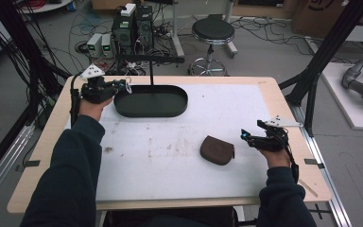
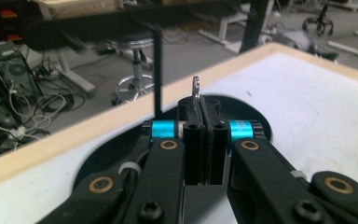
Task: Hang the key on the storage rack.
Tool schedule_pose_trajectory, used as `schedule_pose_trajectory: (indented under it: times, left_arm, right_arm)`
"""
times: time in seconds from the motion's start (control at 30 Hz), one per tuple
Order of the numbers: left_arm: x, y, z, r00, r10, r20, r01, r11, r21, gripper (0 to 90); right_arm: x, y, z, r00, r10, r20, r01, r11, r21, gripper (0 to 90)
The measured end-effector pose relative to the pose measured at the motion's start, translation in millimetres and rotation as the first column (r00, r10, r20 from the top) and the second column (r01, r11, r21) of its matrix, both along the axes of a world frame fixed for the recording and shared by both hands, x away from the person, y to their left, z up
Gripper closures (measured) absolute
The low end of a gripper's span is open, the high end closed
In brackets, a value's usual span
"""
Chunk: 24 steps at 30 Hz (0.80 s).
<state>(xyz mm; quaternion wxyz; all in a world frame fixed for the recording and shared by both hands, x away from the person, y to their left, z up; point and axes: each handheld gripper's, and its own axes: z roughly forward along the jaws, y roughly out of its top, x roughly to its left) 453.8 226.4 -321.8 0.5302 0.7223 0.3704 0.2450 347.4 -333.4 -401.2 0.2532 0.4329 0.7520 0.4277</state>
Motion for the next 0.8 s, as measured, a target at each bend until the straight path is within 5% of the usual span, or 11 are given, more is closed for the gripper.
schedule_pose_trajectory:
  times: [0.37, 0.8]
  left_arm:
    - [48.9, 17.8, 16.7, 0.9979, 0.064, -0.013, -0.064, 0.9976, -0.028, 88.3]
    - [67.1, 19.5, 8.9, 0.989, 0.137, -0.056, -0.137, 0.9906, -0.001, 88.1]
  right_arm:
    - [0.2, -0.9, 0.3, 1.0, -0.007, 0.005, 0.007, 1.0, 0.005, 20.3]
    - [2.0, -1.0, -1.8, 1.0, 0.0, -0.006, 0.0, 1.0, -0.003, 20.3]
